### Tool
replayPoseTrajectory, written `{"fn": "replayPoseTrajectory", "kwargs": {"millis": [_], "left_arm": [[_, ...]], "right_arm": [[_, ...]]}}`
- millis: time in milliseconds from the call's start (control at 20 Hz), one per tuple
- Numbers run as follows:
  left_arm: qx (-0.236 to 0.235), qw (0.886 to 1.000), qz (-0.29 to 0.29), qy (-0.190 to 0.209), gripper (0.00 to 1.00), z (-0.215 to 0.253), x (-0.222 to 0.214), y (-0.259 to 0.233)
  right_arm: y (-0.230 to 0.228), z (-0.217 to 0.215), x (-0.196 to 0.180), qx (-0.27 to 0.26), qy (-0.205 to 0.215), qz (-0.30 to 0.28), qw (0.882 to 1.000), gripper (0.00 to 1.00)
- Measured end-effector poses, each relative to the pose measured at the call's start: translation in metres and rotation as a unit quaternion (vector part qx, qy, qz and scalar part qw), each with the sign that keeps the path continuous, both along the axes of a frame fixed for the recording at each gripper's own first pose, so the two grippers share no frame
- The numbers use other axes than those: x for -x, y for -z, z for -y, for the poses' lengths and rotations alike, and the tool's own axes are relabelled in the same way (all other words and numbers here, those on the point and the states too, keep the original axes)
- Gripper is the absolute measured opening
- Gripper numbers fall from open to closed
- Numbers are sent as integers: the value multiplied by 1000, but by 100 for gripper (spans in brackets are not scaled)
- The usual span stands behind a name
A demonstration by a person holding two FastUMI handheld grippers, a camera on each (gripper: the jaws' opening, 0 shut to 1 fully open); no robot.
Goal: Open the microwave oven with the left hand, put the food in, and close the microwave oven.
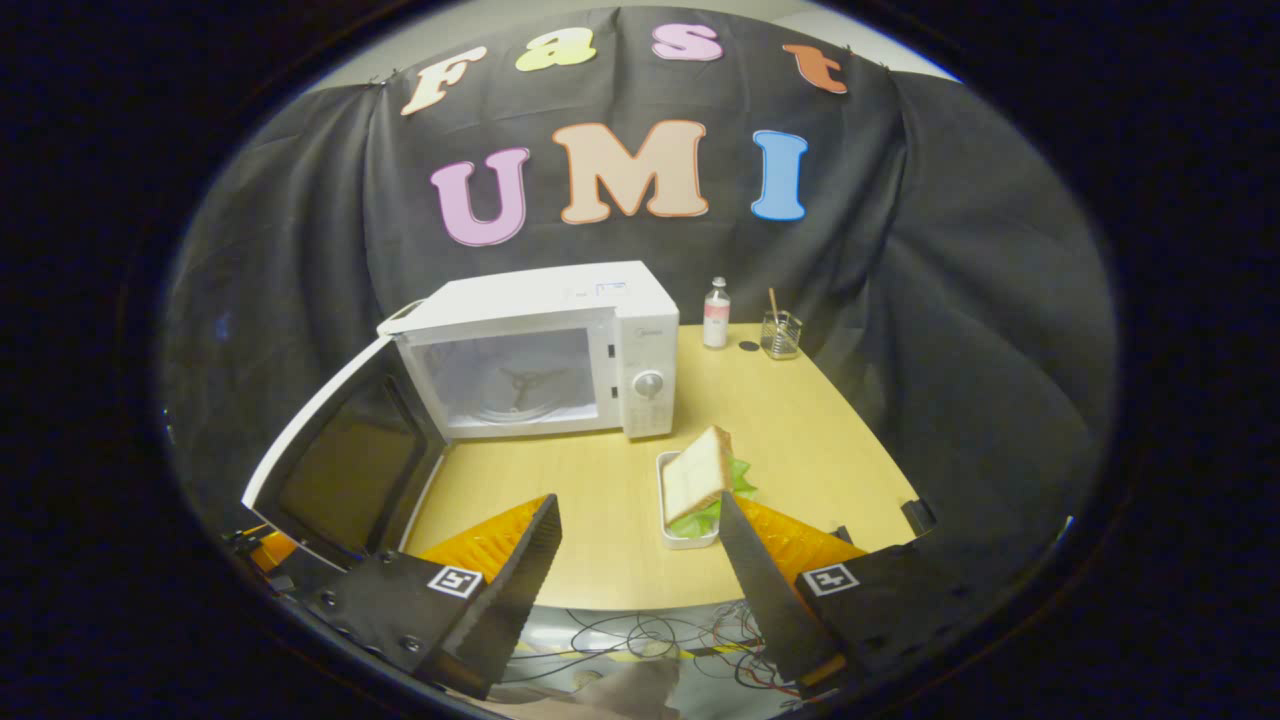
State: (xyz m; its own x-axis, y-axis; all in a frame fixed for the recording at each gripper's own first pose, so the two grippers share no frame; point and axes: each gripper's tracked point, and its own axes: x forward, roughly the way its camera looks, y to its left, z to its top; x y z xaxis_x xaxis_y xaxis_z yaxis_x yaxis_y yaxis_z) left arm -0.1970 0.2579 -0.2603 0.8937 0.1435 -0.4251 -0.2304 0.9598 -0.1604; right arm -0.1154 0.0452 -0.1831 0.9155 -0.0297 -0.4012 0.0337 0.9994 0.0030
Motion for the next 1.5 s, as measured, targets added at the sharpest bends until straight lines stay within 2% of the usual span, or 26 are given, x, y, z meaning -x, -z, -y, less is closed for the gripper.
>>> {"fn": "replayPoseTrajectory", "kwargs": {"millis": [200, 350, 550, 600, 650, 800, 1000, 1050, 1100, 1150, 1200, 1250, 1300, 1350, 1400, 1450, 1500], "left_arm": [[7, 994, 17, -104, 95, -38, 15, -16], [-23, 982, 46, -184, 95, -64, 20, -42], [-62, 962, 84, -251, 94, -71, 18, -82], [-71, 958, 92, -262, 90, -68, 17, -91], [-78, 954, 99, -272, 94, -66, 16, -99], [-81, 948, 114, -288, 94, -54, 5, -112], [-85, 942, 120, -303, 94, -41, -8, -121], [-87, 941, 121, -304, 94, -39, -11, -123], [-91, 939, 123, -308, 94, -38, -14, -126], [-92, 938, 122, -312, 89, -38, -16, -127], [-95, 936, 121, -316, 89, -38, -19, -128], [-97, 935, 120, -319, 94, -38, -22, -130], [-99, 934, 119, -321, 94, -38, -24, -130], [-100, 934, 117, -323, 94, -36, -28, -131], [-101, 934, 117, -323, 89, -35, -32, -133], [-101, 934, 118, -322, 94, -32, -36, -134], [-101, 935, 117, -320, 89, -30, -40, -133]], "right_arm": [[8, 25, -28, -18, 8, -30, 999, 98], [21, 45, -57, -20, 7, -69, 997, 100], [52, 61, -101, -30, -15, -153, 988, 96], [60, 64, -110, -37, -18, -172, 984, 93], [66, 64, -119, -47, -23, -191, 980, 93], [87, 66, -141, -69, -37, -237, 968, 92], [115, 75, -156, -58, -58, -294, 952, 91], [122, 74, -158, -64, -66, -308, 947, 96], [128, 75, -159, -71, -72, -321, 942, 92], [133, 75, -161, -76, -75, -332, 937, 92], [137, 76, -164, -82, -80, -340, 933, 96], [141, 76, -165, -86, -83, -348, 930, 92], [145, 77, -168, -92, -86, -355, 926, 92], [147, 76, -170, -100, -86, -361, 923, 96], [150, 76, -172, -108, -84, -369, 919, 85], [153, 76, -172, -117, -84, -374, 916, 83], [155, 75, -174, -127, -84, -377, 914, 83]]}}
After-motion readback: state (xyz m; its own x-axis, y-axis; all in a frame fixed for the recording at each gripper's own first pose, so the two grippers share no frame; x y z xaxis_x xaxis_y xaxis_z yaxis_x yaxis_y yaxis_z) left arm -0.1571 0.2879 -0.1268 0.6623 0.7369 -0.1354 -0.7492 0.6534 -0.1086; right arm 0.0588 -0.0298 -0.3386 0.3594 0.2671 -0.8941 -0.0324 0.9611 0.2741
